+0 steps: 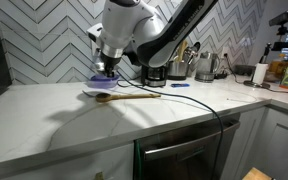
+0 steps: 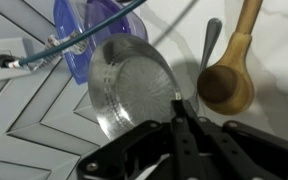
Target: Move the silver object to the left
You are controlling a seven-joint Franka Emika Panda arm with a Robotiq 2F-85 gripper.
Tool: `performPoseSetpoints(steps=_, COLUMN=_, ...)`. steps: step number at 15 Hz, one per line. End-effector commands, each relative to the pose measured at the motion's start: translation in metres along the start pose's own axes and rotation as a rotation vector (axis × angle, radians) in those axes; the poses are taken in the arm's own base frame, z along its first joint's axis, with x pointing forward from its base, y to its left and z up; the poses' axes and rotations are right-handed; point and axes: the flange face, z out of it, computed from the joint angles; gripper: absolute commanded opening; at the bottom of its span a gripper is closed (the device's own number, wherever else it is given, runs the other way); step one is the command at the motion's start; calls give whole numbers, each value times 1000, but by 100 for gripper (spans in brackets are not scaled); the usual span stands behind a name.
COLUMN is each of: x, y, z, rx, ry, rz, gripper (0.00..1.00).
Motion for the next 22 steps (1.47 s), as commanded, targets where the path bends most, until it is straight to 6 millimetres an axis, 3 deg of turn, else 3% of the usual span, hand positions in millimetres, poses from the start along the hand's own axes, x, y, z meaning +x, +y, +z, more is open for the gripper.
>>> performPoseSetpoints(steps=1, x=5, y=7, z=25, rx=3, ry=119, rz=-101, gripper=1)
performPoseSetpoints(steps=4, x=9, y=8, z=49, rx=29, ry=161, rz=-133, gripper=1)
performPoseSetpoints(steps=6, x=16, y=-7, z=59, rx=59, ry=232, rz=-200, gripper=1)
performPoseSetpoints(steps=11, x=27, y=-53, z=52, rx=106, ry=423, rz=-389, gripper=1)
performPoseSetpoints(steps=15, x=23, y=-86, z=45, rx=132, ry=556, rz=-542, gripper=1)
performPoseSetpoints(steps=16, x=19, y=-83, z=41, rx=122, ry=572, rz=-568, gripper=1)
performPoseSetpoints(steps=17, x=30, y=-79, z=46, rx=128, ry=531, rz=-503, gripper=3)
performPoseSetpoints(steps=22, x=25, y=-82, z=45, rx=128, ry=552, rz=-540, gripper=3)
